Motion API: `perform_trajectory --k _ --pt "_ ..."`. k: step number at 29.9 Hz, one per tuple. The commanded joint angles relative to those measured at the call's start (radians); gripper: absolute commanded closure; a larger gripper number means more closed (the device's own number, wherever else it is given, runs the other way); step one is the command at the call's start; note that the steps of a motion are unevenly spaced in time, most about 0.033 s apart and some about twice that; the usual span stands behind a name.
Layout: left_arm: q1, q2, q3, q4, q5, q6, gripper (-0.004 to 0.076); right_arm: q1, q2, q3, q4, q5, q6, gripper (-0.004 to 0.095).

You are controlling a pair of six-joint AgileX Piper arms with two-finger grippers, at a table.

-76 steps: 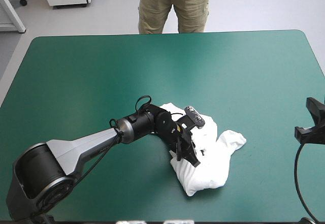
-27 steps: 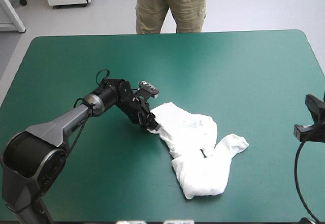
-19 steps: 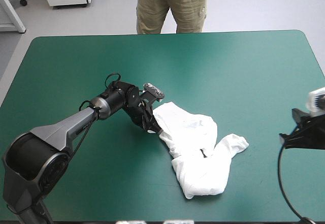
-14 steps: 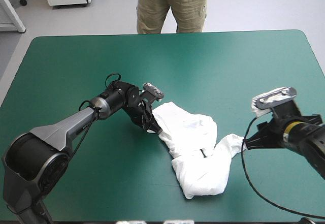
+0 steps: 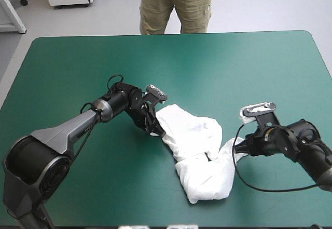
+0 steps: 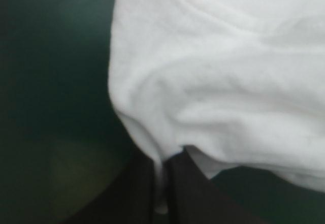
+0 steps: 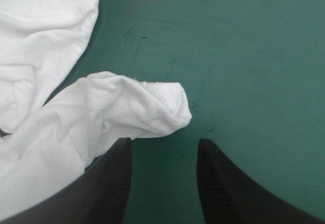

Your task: Fold the cloth

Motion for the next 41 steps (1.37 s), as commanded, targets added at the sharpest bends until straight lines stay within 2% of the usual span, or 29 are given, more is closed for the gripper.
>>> perform_trajectory --k 1,9,16,18,22,26,32,37,41 --pt "0.002 -0.037 -0.017 0.043 0.013 -0.010 0.0733 -0.086 0.036 -0.019 0.132 -0.062 -0.130 0.0501" --pt "0.002 -0.037 -0.017 0.034 0.013 -0.010 0.0733 -0.107 0.177 0.000 0.130 -0.080 -0.168 0.0499" --pt "0.002 -0.037 -0.017 0.038 0.013 -0.010 0.0733 -0.107 0.285 0.050 0.134 -0.174 -0.174 0.0520" --pt "0.002 -0.037 -0.017 0.040 0.015 -0.010 0.0733 -0.107 0.290 0.050 0.134 -0.177 -0.174 0.0593" --pt "0.002 -0.046 -0.017 0.044 0.021 -0.010 0.0733 -0.107 0.272 0.050 0.132 -0.163 -0.198 0.0926" --pt "0.010 -0.113 -0.035 0.094 0.023 -0.036 0.0733 -0.107 0.199 0.050 0.105 -0.142 -0.188 0.0919" --pt "0.123 -0.263 -0.219 0.092 0.175 -0.058 0.0733 -0.107 -0.054 -0.033 0.066 -0.072 -0.140 0.0921" --pt "0.242 -0.383 -0.432 0.098 0.314 -0.058 0.0733 -0.107 -0.219 -0.263 -0.019 -0.021 -0.094 0.0921" --pt "0.333 -0.446 -0.615 0.100 0.353 -0.058 0.0733 -0.107 -0.257 -0.484 -0.083 -0.020 -0.092 0.0921"
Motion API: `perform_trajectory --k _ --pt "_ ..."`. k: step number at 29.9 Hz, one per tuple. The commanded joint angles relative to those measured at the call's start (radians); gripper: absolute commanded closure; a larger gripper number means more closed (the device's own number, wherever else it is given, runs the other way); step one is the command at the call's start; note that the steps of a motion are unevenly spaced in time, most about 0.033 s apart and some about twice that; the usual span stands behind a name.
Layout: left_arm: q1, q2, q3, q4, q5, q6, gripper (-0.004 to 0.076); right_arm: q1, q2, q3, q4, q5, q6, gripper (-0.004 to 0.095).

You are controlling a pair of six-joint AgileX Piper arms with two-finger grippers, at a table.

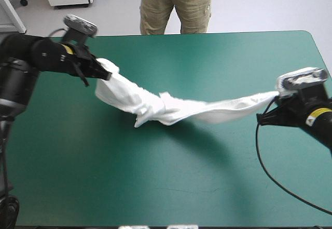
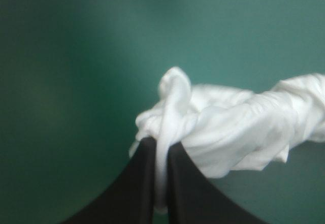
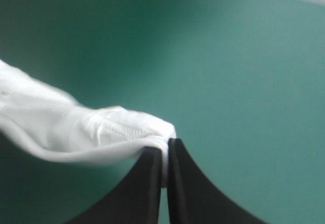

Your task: Fold the cloth

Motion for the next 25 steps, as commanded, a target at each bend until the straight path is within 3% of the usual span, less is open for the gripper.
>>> perform_trajectory --k 1,11,17,25 --pt "0.068 -0.093 -0.189 -0.002 -0.002 -0.012 0.0733 -0.005 -0.032 -0.214 -0.079 -0.045 0.000 0.0921" --pt "0.096 -0.157 -0.571 0.009 -0.051 -0.041 0.0733 -0.005 -0.012 -0.631 -0.014 -0.045 -0.154 0.0921" --pt "0.096 -0.240 -0.683 -0.017 -0.087 -0.067 0.0733 -0.005 -0.012 -0.811 0.079 0.052 -0.242 0.0921" --pt "0.096 -0.326 -0.679 -0.011 0.048 -0.065 0.0733 -0.005 -0.013 -0.841 0.090 0.239 -0.239 0.0921"
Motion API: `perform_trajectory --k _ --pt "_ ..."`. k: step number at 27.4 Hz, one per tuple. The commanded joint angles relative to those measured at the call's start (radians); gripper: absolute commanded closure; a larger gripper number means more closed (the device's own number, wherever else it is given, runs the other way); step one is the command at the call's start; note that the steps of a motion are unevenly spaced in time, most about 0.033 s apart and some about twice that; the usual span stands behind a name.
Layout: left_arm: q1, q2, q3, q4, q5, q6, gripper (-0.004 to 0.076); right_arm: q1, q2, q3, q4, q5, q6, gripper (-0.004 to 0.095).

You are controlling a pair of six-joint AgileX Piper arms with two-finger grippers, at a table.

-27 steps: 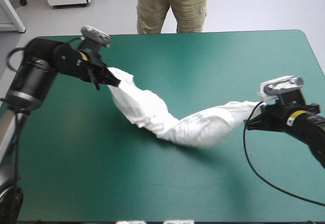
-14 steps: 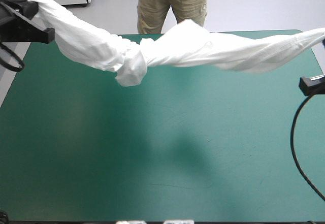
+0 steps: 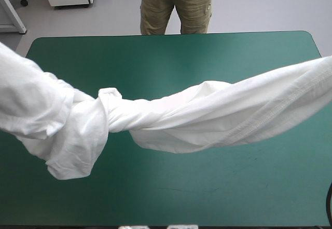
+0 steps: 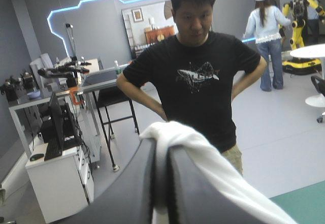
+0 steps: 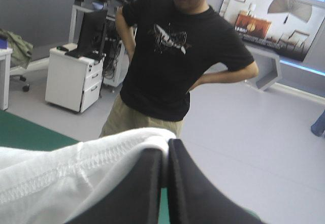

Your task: Fold the cloth

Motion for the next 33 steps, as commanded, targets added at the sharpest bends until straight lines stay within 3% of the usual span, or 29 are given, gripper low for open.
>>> perform_trajectory --k 1,5,8,11,14,20,25,28,30,33 --pt "0.001 -0.005 0.035 -0.003 0.035 -0.015 0.0733 -0.005 0.012 0.014 -0.001 0.017 0.023 0.0921" --pt "0.001 -0.018 0.179 -0.008 0.035 -0.021 0.0733 -0.005 0.012 0.138 0.012 0.101 0.052 0.0921" --pt "0.001 -0.025 0.370 -0.019 0.035 -0.021 0.0733 -0.005 0.012 0.283 0.051 0.099 0.069 0.0921" --pt "0.001 -0.026 0.573 -0.056 0.032 -0.016 0.0733 -0.005 0.012 0.456 0.085 0.045 0.069 0.0921" --pt "0.001 -0.022 0.781 -0.057 -0.019 -0.009 0.0733 -0.005 0.015 0.628 0.085 -0.077 0.075 0.0921" --pt "0.001 0.057 1.125 -0.056 -0.424 -0.009 0.0733 -0.005 0.097 0.903 -0.007 -0.373 0.159 0.0921" --pt "0.001 0.252 1.141 -0.169 -0.728 -0.001 0.0733 -0.005 0.234 0.943 -0.141 -0.565 0.247 0.0921" --pt "-0.001 0.397 1.093 -0.250 -0.925 0.001 0.0733 -0.006 0.330 0.939 -0.296 -0.697 0.373 0.0921" --pt "-0.001 0.488 1.031 -0.273 -0.966 0.005 0.0733 -0.032 0.377 0.939 -0.376 -0.746 0.464 0.0921" --pt "-0.003 0.589 0.946 -0.273 -0.958 0.014 0.0700 -0.104 0.419 0.939 -0.377 -0.809 0.483 0.0920"
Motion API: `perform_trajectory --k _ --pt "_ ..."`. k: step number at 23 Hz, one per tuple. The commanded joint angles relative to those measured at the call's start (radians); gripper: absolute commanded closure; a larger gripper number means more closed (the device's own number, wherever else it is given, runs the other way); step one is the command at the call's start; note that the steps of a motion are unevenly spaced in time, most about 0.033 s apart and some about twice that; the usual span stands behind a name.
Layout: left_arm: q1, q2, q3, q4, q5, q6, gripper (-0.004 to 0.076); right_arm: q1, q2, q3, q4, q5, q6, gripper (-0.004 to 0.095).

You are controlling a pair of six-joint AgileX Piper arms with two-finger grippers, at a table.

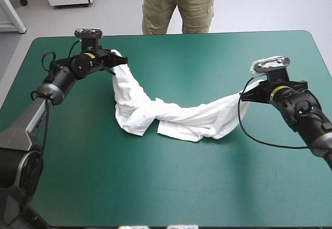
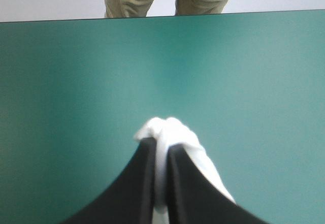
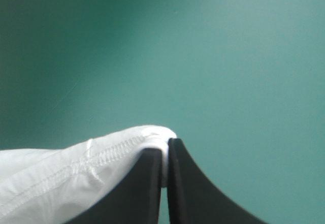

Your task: Fold the cloth

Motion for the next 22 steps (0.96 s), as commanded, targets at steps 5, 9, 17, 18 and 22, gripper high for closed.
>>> perform_trajectory --k 5,9,17,18,22 --pt "-0.003 0.148 -0.160 -0.131 -0.001 0.038 0.0260 -0.160 0.094 -0.031 0.078 -0.139 -0.057 0.0669" --pt "-0.005 0.179 -0.160 -0.152 0.147 0.055 0.0241 -0.177 0.113 -0.038 0.080 -0.145 -0.056 0.0378" --pt "-0.005 0.075 -0.160 -0.143 0.326 0.098 0.0241 -0.298 0.017 -0.155 0.080 -0.044 -0.042 0.0378" --pt "-0.005 0.062 -0.160 -0.143 0.338 0.098 0.0241 -0.311 0.002 -0.163 0.079 -0.032 -0.044 0.0378" --pt "-0.005 0.013 -0.160 -0.127 0.411 0.118 0.0241 -0.325 -0.041 -0.170 0.092 0.011 -0.067 0.0386"
